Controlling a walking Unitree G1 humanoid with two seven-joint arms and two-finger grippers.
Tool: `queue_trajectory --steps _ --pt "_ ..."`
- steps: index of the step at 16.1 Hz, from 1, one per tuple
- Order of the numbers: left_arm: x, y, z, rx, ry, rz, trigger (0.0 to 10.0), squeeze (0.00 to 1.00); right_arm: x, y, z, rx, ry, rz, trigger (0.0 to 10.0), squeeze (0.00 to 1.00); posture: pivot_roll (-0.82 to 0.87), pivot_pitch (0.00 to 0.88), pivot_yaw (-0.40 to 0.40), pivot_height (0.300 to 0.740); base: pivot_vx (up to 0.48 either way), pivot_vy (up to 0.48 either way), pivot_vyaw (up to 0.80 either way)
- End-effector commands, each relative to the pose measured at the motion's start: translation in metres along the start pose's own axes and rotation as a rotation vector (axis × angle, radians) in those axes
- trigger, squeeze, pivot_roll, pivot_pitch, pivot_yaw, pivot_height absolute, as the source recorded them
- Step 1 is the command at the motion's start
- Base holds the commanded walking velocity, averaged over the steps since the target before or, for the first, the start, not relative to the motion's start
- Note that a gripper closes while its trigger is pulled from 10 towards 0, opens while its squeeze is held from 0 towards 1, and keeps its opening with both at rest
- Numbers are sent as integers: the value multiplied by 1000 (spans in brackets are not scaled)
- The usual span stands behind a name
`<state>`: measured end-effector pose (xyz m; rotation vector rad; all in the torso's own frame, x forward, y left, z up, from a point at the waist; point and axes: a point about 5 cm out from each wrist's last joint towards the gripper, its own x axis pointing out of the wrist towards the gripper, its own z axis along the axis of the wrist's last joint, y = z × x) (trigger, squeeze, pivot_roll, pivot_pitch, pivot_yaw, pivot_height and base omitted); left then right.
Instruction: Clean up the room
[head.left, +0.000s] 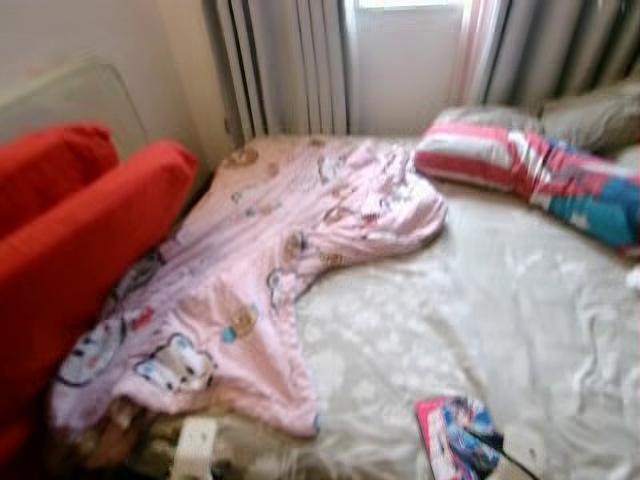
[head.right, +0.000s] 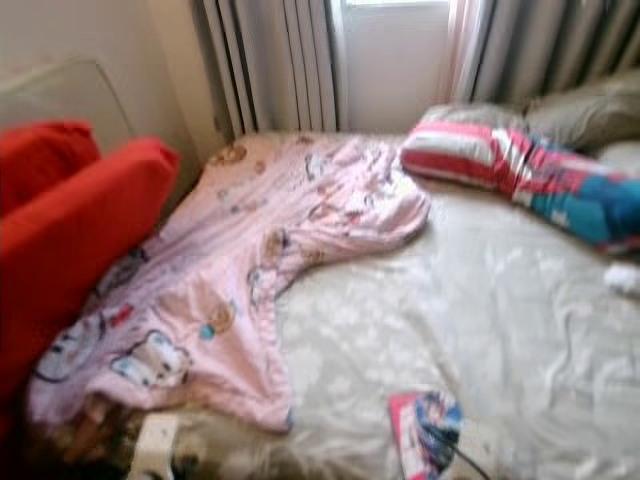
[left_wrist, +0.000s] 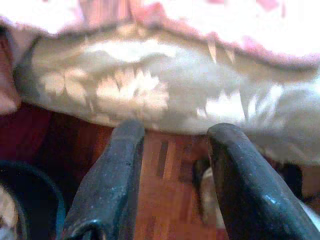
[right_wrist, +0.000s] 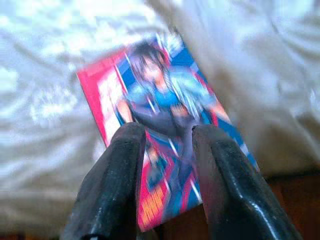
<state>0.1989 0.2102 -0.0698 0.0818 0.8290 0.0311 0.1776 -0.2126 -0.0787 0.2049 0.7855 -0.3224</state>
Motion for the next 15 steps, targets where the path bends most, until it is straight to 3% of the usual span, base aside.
queue_trajectory --steps 1,6,10,15 --pt "-3 7 -9 8 32 14 10000 0 -2 4 -9 13 24 7 10000 0 66 26 38 701 0 0 0" --pt "0 10 8 7 -52 13 10000 0 -2 4 -5 23 -6 2 10000 0 59 30 41 701 0 0 0" --pt "2 9 27 3 -143 18 10000 0 0 5 10 29 -94 1 10000 0 55 37 37 701 0 0 0" --pt "-2 10 81 -24 -465 21 10000 0 -1 20 68 -68 -443 78 10000 0 45 30 13 701 0 0 0"
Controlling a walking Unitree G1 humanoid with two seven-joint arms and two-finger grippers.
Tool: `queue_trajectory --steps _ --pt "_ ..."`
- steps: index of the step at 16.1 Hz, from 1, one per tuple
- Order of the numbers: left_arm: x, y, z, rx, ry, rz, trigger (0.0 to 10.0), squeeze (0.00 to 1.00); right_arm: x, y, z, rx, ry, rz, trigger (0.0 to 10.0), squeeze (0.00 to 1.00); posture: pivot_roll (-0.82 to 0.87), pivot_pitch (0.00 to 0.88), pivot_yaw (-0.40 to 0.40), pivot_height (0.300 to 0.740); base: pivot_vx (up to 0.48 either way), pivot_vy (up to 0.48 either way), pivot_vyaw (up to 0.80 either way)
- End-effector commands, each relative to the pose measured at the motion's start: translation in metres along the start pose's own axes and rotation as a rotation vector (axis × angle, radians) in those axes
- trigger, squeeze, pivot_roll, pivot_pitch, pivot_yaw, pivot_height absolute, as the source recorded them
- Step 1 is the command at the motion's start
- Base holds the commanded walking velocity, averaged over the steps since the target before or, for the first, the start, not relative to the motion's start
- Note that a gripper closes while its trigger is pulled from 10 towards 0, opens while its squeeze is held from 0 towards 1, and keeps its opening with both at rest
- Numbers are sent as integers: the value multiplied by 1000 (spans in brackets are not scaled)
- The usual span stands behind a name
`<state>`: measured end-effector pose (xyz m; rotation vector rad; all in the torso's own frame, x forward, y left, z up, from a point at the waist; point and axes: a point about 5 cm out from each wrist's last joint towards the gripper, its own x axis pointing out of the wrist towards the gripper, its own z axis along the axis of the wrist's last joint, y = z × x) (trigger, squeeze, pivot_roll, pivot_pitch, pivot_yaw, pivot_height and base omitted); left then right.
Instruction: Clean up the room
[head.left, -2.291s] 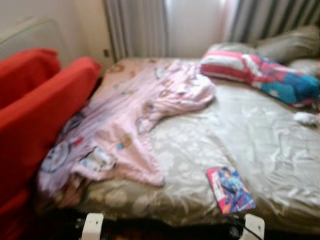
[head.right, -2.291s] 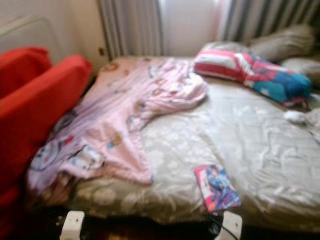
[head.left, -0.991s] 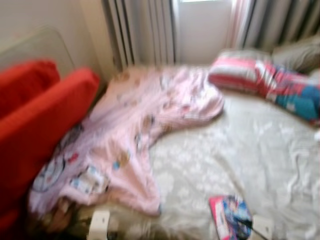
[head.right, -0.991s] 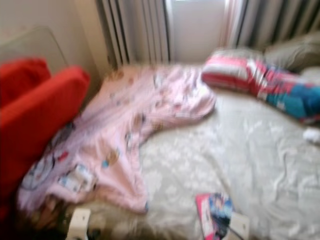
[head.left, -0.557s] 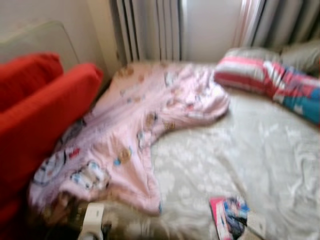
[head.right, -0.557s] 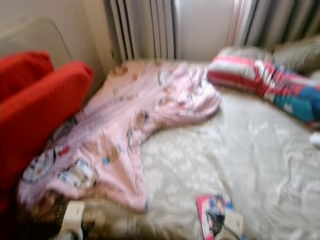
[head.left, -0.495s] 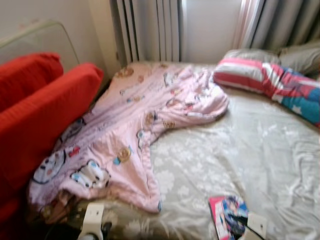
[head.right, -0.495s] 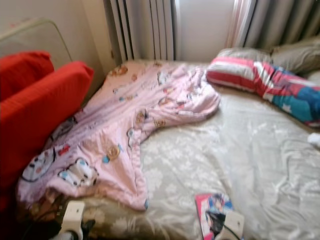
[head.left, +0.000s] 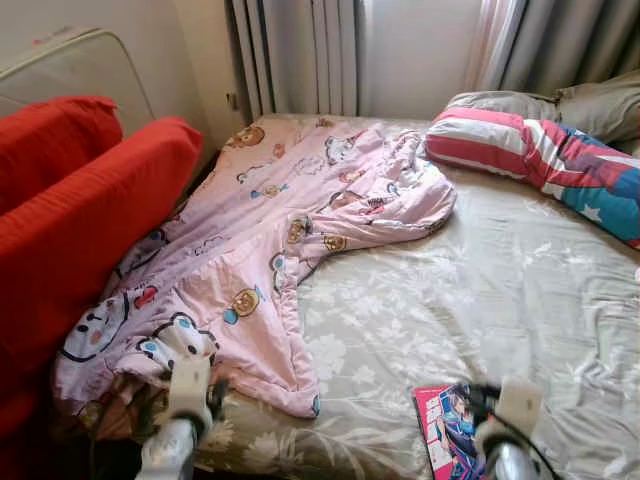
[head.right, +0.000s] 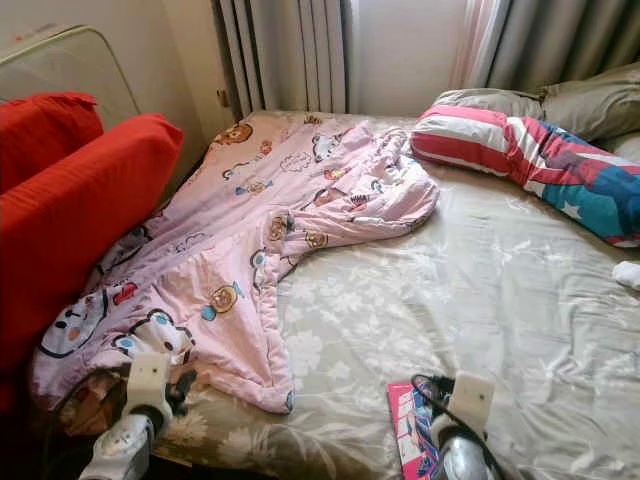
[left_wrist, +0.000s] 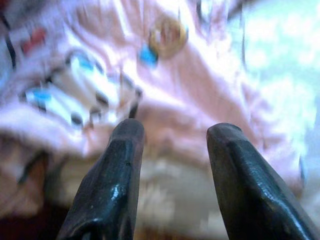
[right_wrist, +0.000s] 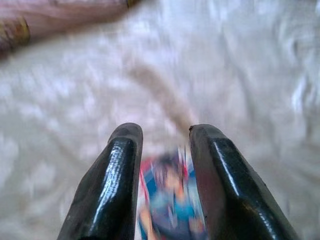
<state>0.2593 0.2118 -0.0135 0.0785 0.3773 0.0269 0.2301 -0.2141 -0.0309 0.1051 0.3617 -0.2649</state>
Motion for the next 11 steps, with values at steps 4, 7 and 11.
queue_trajectory --steps 4,7,11 --pt "-14 8 5 -9 -158 17 10000 0 -11 -4 14 -51 -187 50 10000 0 42 25 -8 701 0 0 0" --pt "-18 7 -1 -18 -149 24 10000 0 -14 -8 10 -73 -177 55 10000 0 42 24 -19 701 0 0 0" --pt "-16 4 2 -26 -153 29 10000 0 -9 -3 17 -40 -195 69 10000 0 50 25 -18 701 0 0 0"
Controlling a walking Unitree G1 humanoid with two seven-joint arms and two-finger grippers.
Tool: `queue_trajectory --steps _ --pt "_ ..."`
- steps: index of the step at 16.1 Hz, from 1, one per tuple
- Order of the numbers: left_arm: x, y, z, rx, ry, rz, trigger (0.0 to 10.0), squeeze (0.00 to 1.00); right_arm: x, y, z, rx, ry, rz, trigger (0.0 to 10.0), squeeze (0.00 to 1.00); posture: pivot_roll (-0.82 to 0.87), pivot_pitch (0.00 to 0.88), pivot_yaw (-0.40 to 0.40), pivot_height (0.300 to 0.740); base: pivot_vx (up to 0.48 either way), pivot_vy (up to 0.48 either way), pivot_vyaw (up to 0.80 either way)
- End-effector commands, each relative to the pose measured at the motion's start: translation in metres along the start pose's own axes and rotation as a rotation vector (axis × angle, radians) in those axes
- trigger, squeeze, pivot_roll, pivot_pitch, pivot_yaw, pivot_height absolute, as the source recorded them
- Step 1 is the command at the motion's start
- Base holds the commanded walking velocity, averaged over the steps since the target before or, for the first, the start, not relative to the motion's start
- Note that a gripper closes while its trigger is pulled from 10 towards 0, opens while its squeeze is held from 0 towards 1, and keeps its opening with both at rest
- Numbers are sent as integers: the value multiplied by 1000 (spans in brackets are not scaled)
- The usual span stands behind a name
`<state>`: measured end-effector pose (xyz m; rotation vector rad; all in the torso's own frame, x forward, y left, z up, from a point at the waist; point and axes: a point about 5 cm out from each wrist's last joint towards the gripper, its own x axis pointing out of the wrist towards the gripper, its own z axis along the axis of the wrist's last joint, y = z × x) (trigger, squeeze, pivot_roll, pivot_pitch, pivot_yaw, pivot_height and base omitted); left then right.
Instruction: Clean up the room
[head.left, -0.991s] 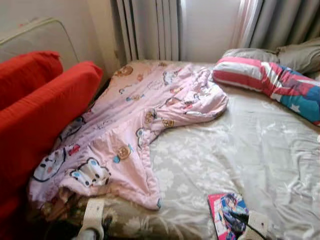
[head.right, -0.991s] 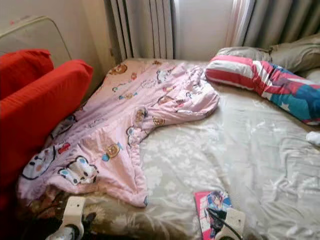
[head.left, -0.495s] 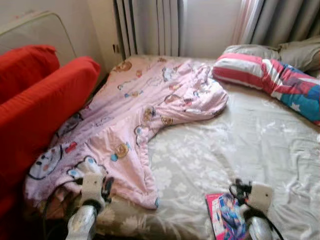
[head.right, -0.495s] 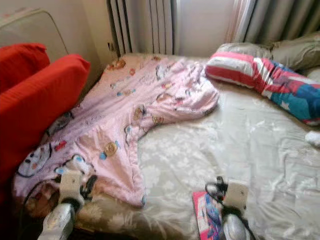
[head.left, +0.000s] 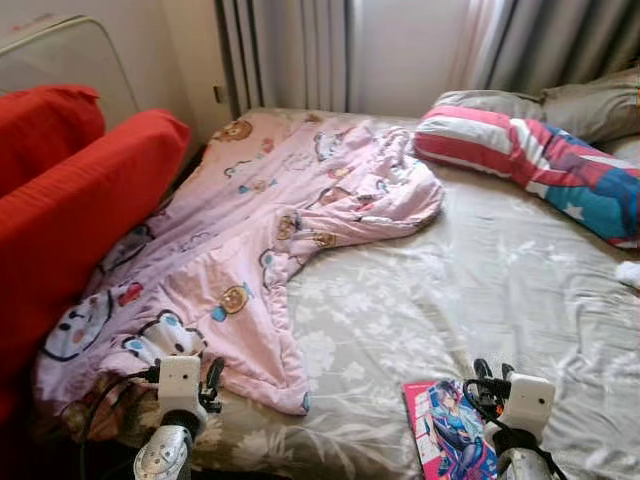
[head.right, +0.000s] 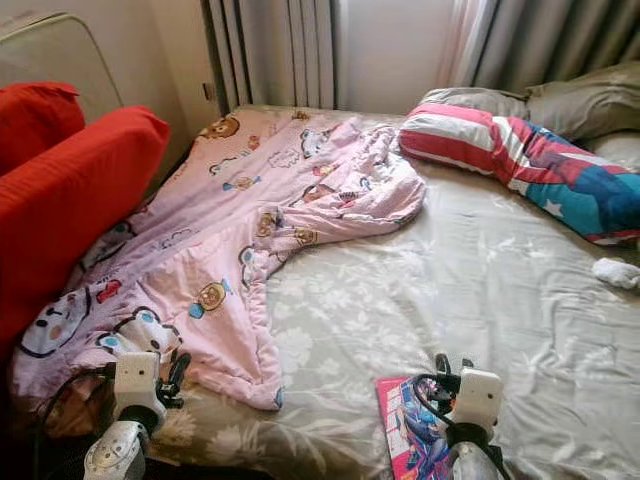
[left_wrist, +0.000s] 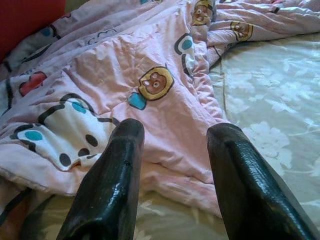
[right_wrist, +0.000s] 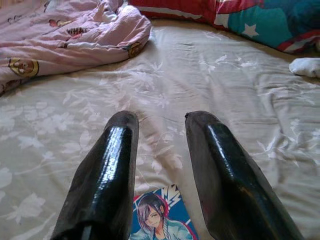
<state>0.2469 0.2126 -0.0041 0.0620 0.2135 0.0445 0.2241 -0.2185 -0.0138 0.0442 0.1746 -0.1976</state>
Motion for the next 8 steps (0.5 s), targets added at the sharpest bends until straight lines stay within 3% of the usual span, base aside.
queue_trajectory --steps 1,3,8 --pt "-3 2 -3 -2 11 6 10000 0 2 2 2 15 -5 -1 10000 0 52 27 -15 701 0 0 0" --pt "-8 3 -9 -3 33 8 10000 0 -1 7 -4 16 34 19 10000 0 49 25 -14 701 0 0 0" --pt "-16 3 -18 -4 59 10 10000 0 -9 0 -14 -3 75 17 10000 0 57 0 -21 701 0 0 0"
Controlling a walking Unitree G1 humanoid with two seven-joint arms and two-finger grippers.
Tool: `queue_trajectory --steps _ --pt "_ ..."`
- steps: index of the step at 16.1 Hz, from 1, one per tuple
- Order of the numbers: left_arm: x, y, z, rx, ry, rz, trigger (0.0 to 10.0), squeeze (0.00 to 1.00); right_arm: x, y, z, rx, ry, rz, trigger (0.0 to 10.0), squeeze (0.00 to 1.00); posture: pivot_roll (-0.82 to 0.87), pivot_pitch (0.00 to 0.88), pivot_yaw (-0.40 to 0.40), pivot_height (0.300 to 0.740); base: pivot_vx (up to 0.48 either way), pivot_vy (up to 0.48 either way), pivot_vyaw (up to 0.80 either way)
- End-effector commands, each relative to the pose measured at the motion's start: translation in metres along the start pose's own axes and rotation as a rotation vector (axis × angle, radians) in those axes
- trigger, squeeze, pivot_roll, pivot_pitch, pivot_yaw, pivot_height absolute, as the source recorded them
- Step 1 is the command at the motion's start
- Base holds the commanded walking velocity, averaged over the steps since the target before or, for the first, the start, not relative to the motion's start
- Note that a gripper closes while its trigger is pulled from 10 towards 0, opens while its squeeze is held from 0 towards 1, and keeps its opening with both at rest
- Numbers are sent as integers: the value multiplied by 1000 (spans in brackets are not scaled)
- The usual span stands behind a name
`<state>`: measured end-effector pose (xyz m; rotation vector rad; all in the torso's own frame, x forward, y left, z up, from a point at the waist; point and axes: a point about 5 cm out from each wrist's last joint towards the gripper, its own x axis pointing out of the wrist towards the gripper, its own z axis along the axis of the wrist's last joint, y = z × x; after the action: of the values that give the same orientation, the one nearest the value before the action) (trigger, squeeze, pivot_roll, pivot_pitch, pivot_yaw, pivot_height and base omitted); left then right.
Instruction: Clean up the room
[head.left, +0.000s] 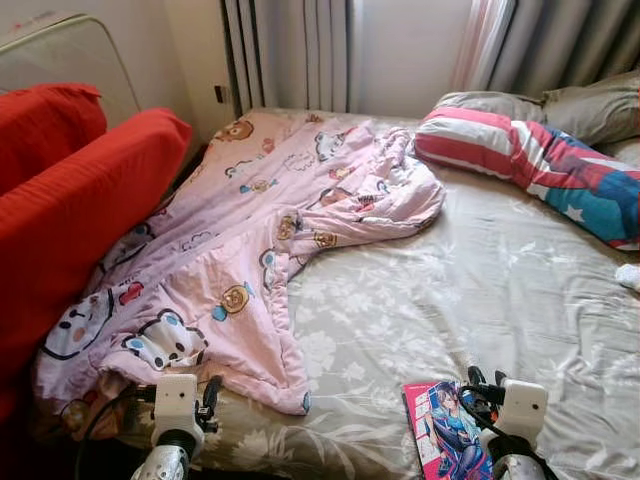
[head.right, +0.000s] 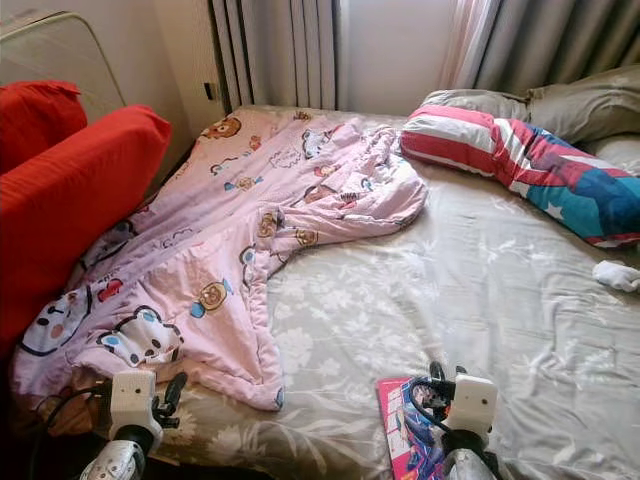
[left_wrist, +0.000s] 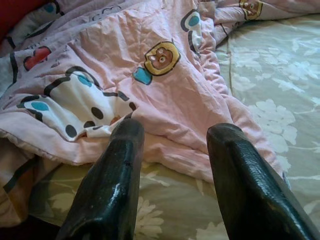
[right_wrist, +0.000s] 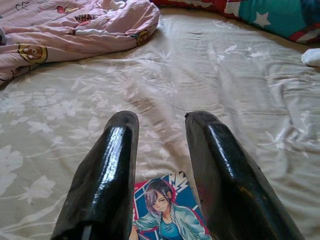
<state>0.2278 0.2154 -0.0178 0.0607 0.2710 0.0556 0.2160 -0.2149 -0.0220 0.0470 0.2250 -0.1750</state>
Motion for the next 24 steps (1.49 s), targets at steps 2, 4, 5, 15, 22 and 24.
queue_trajectory --steps 2,4,5,15,22,24 --pt "0 0 1 -1 -2 -5 10000 0 0 -2 -2 0 18 -2 10000 0 55 0 -23 701 0 0 0" --pt "1 0 0 0 14 -6 10000 0 0 -5 -5 -12 55 -20 10000 0 51 0 -23 701 0 0 0" --pt "2 0 0 -2 13 -8 10000 0 0 -4 -6 -19 66 -19 10000 0 49 0 -22 701 0 0 0" --pt "4 2 3 13 13 -26 10000 0 3 3 -7 -5 84 -28 10000 0 54 45 -11 651 0 0 0" --pt "3 3 0 19 34 -33 10000 0 2 7 -9 -2 101 -20 10000 0 57 60 -6 651 0 0 0" --pt "3 2 0 17 37 -43 10000 0 0 8 -12 1 112 -18 10000 0 58 65 -2 651 0 0 0"
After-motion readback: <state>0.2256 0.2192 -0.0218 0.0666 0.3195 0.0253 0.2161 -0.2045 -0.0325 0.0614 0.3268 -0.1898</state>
